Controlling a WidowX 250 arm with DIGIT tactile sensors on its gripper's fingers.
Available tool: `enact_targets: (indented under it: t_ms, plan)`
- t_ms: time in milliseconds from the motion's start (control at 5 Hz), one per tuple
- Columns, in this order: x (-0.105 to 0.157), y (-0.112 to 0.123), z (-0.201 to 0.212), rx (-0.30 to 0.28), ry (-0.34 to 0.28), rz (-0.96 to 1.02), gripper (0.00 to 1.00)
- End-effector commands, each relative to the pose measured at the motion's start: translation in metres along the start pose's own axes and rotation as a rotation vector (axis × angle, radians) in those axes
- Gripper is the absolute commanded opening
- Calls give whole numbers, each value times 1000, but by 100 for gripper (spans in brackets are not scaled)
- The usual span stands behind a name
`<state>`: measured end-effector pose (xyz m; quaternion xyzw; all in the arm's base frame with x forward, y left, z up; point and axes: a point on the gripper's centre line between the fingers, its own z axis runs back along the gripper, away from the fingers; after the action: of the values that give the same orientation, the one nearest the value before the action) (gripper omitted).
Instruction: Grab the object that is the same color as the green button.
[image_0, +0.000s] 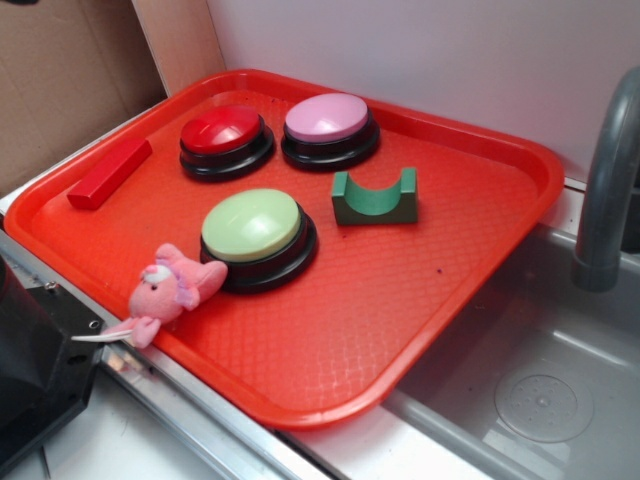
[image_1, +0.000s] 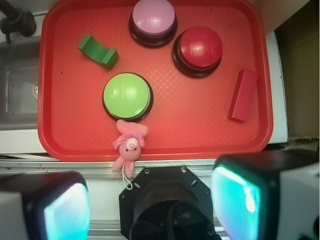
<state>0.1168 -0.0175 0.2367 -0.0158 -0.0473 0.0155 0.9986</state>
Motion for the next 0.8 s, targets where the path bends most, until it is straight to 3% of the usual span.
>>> enact_targets:
  t_ms: [0,200,600]
  plan:
    - [0,0,0,0,0,0,100]
    - [7,-2,-3,10,-4,-58,100]
    - [52,-21,-27,43,-58,-301,100]
